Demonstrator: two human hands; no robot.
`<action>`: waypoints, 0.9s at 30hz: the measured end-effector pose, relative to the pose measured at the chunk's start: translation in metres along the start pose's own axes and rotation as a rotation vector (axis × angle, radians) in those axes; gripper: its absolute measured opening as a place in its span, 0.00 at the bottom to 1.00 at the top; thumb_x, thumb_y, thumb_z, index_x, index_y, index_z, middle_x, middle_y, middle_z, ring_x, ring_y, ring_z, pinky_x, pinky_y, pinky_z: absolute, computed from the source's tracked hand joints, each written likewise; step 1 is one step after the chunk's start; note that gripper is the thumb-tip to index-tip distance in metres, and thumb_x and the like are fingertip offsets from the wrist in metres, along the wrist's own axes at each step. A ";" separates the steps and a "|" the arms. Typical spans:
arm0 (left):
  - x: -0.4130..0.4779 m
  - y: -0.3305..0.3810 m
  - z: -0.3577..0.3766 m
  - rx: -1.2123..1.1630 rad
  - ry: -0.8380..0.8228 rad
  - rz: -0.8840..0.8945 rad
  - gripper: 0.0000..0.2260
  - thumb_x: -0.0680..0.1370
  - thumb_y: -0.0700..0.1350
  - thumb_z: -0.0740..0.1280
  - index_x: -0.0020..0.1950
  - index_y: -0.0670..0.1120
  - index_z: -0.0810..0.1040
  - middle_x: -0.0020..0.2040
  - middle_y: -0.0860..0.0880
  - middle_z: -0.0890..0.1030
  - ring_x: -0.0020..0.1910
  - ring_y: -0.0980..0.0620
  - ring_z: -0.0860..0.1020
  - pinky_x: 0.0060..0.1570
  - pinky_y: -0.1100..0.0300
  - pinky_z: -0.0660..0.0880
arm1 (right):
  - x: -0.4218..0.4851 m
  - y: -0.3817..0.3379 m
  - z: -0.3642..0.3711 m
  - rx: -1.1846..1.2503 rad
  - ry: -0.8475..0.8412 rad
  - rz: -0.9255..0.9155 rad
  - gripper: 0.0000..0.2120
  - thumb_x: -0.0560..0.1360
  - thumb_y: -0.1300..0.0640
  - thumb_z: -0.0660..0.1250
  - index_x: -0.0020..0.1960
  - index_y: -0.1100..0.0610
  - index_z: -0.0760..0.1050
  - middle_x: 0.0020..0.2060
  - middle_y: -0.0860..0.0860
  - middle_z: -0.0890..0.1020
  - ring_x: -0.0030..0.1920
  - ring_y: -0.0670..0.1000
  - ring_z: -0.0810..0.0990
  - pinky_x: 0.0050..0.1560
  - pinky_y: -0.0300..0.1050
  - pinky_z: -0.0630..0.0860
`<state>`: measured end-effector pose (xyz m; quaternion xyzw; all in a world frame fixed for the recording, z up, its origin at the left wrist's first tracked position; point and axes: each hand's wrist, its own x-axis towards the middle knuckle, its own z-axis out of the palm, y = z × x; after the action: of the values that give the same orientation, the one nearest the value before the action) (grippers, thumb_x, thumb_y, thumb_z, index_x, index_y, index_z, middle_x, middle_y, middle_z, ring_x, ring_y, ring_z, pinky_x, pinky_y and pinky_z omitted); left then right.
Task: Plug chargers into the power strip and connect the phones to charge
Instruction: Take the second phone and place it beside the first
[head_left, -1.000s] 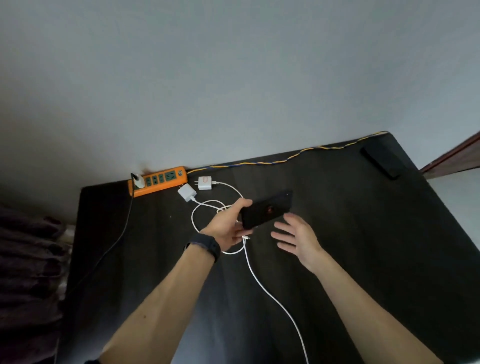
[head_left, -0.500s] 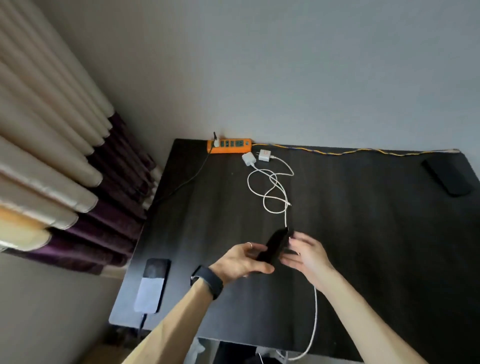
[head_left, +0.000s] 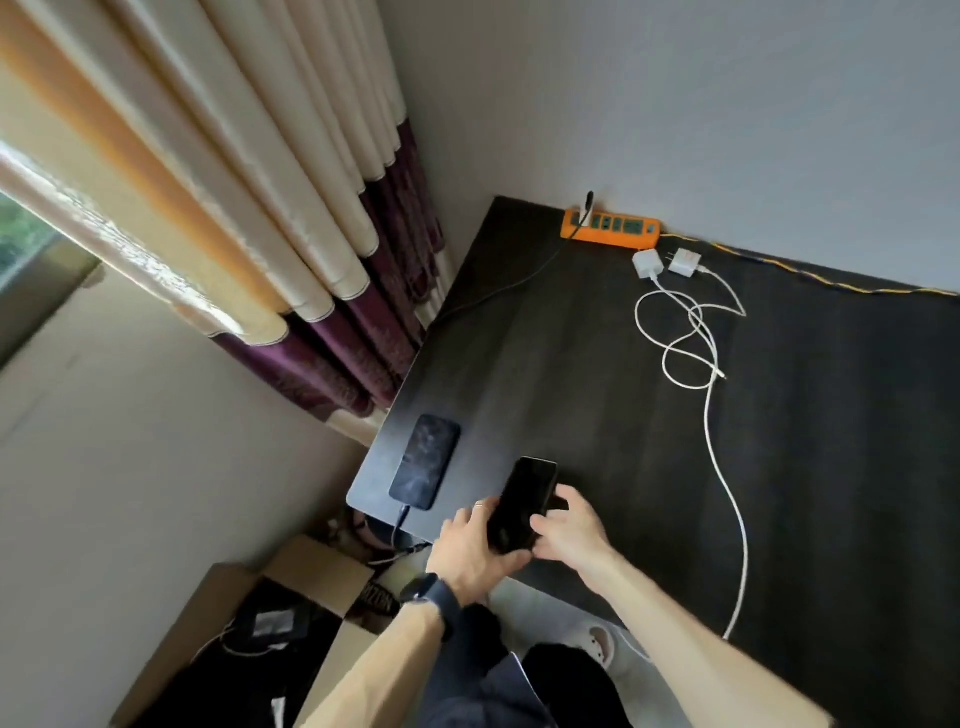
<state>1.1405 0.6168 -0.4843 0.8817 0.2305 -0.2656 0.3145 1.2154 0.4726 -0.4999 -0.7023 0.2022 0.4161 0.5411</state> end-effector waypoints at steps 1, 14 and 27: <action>0.004 -0.010 -0.005 0.033 0.029 0.006 0.37 0.69 0.63 0.67 0.75 0.53 0.62 0.71 0.48 0.71 0.68 0.43 0.70 0.67 0.51 0.69 | 0.006 0.000 0.009 -0.020 0.012 -0.011 0.33 0.77 0.67 0.68 0.78 0.54 0.61 0.51 0.56 0.84 0.50 0.57 0.86 0.44 0.53 0.86; 0.070 -0.112 -0.063 0.531 -0.162 0.119 0.37 0.78 0.51 0.61 0.80 0.61 0.41 0.81 0.51 0.37 0.79 0.38 0.47 0.73 0.38 0.54 | 0.034 0.010 0.058 -0.371 0.377 -0.032 0.25 0.79 0.58 0.68 0.75 0.50 0.70 0.59 0.51 0.85 0.58 0.54 0.82 0.60 0.45 0.77; 0.072 -0.115 -0.076 0.559 -0.255 0.129 0.39 0.78 0.52 0.64 0.79 0.63 0.40 0.81 0.53 0.36 0.80 0.40 0.47 0.74 0.35 0.51 | 0.026 0.026 0.079 -0.434 0.521 -0.049 0.19 0.79 0.56 0.70 0.69 0.51 0.74 0.53 0.52 0.80 0.56 0.55 0.79 0.57 0.48 0.74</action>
<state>1.1531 0.7656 -0.5279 0.9065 0.0507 -0.4065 0.1026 1.1821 0.5417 -0.5411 -0.8884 0.2233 0.2429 0.3192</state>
